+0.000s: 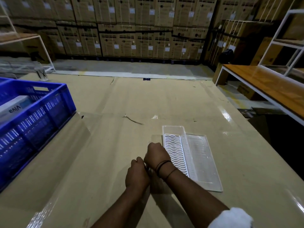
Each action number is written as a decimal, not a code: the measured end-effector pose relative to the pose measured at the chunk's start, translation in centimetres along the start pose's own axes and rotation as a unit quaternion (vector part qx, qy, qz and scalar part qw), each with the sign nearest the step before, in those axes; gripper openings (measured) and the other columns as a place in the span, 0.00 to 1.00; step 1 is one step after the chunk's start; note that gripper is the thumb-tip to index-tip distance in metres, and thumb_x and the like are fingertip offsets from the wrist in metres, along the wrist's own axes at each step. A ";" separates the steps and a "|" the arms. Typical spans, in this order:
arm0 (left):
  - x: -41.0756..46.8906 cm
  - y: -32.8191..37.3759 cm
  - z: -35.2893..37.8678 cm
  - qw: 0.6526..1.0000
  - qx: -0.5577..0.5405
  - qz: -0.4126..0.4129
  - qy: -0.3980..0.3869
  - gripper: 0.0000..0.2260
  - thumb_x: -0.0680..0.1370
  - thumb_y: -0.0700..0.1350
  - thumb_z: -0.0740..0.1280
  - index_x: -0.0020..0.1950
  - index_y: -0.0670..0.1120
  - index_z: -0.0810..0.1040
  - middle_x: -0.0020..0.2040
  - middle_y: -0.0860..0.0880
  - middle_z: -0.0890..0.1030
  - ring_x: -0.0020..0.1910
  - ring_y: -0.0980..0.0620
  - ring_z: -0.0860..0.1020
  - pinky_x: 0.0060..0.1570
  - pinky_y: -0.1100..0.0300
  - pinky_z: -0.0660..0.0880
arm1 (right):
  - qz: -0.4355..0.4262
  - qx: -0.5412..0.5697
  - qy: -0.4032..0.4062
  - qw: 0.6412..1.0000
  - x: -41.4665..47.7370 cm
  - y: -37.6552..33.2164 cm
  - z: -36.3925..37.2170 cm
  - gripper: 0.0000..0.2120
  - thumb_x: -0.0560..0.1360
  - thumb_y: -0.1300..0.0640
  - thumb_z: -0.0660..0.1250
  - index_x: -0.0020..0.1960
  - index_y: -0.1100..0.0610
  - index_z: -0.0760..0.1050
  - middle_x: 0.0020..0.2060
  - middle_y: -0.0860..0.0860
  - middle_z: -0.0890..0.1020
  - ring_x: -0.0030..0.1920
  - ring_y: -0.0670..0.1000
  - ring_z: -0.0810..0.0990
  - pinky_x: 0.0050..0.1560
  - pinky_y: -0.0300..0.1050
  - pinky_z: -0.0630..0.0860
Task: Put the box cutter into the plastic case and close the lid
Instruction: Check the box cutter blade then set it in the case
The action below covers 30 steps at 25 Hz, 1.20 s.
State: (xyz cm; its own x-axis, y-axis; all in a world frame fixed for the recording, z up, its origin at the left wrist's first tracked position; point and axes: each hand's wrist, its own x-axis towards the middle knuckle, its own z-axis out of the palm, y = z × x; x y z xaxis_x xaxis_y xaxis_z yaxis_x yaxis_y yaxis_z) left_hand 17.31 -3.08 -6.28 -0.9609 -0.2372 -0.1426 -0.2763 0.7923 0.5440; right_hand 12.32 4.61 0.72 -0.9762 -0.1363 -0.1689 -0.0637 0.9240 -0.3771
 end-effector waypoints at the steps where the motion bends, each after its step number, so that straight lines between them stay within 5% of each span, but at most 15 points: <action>1: 0.0 -0.2 -0.1 1.000 -0.010 0.003 0.002 0.09 0.77 0.47 0.66 0.55 0.45 0.72 0.54 0.43 0.78 0.51 0.40 0.81 0.47 0.50 0.79 | 0.010 -0.006 -0.018 1.000 0.2 -0.2 0.6 0.18 0.78 0.56 0.66 0.64 0.65 0.74 0.61 0.63 0.78 0.59 0.61 0.81 0.57 0.49 0.78; 6: 0.4 -0.7 -0.1 1.000 -0.015 -0.013 0.002 0.06 0.75 0.42 0.68 0.51 0.43 0.75 0.49 0.43 0.81 0.47 0.42 0.82 0.42 0.53 0.78 | 0.069 0.014 -0.077 0.994 1.5 -0.3 2.7 0.45 0.77 0.49 0.67 0.82 0.60 0.43 0.66 0.60 0.76 0.63 0.57 0.79 0.60 0.48 0.76; 8: 0.6 -0.7 0.1 1.000 -0.002 -0.018 0.005 0.06 0.75 0.41 0.68 0.51 0.43 0.75 0.50 0.43 0.82 0.47 0.43 0.82 0.42 0.53 0.79 | 0.075 0.017 -0.080 0.994 1.8 0.0 3.0 0.47 0.76 0.49 0.68 0.82 0.57 0.40 0.66 0.61 0.76 0.64 0.58 0.79 0.61 0.49 0.76; 12: 0.8 -0.4 0.1 0.999 0.013 -0.036 -0.004 0.08 0.75 0.40 0.69 0.53 0.42 0.77 0.52 0.43 0.82 0.50 0.43 0.83 0.41 0.55 0.75 | 0.078 0.026 -0.067 0.994 1.9 0.2 3.3 0.43 0.76 0.54 0.68 0.82 0.57 0.45 0.65 0.61 0.77 0.64 0.59 0.79 0.61 0.50 0.76; 17: 0.6 -0.2 -0.1 0.999 -0.009 -0.033 0.002 0.04 0.76 0.41 0.68 0.50 0.43 0.78 0.49 0.44 0.83 0.47 0.45 0.83 0.37 0.57 0.73 | 0.089 0.025 -0.038 0.995 1.9 -0.1 3.1 0.18 0.78 0.60 0.64 0.67 0.62 0.73 0.64 0.60 0.78 0.62 0.59 0.80 0.61 0.51 0.78; 22: 0.9 -0.6 -0.4 0.990 -0.134 -0.050 0.021 0.04 0.74 0.39 0.68 0.42 0.46 0.80 0.45 0.46 0.85 0.41 0.48 0.81 0.42 0.55 0.80 | 0.107 0.101 -0.032 0.988 2.3 0.1 2.6 0.17 0.75 0.57 0.69 0.62 0.63 0.76 0.62 0.61 0.79 0.61 0.61 0.81 0.54 0.46 0.77; 27: 1.6 0.5 -1.5 0.934 -0.351 -0.064 0.024 0.05 0.70 0.45 0.72 0.45 0.48 0.83 0.37 0.48 0.86 0.35 0.48 0.86 0.41 0.45 0.85 | 0.094 0.231 0.066 0.966 3.4 0.7 0.5 0.19 0.75 0.46 0.68 0.32 0.58 0.74 0.37 0.60 0.82 0.42 0.61 0.81 0.43 0.46 0.74; 30: 1.5 2.3 -2.5 0.907 -0.420 -0.032 0.019 0.09 0.72 0.46 0.78 0.47 0.45 0.83 0.39 0.46 0.87 0.37 0.48 0.86 0.40 0.46 0.85 | 0.078 0.377 0.085 0.919 3.4 2.0 -1.3 0.14 0.72 0.50 0.74 0.31 0.57 0.80 0.33 0.59 0.84 0.37 0.59 0.83 0.42 0.54 0.80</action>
State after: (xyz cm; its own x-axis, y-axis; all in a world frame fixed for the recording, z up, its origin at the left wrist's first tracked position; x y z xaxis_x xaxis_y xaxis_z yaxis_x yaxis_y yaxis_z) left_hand 15.30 -3.01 -3.19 -0.9380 -0.2987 -0.1759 -0.2063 0.0732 0.9757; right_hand 8.58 6.45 0.59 -0.9837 0.0940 -0.1530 0.1783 0.4083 -0.8953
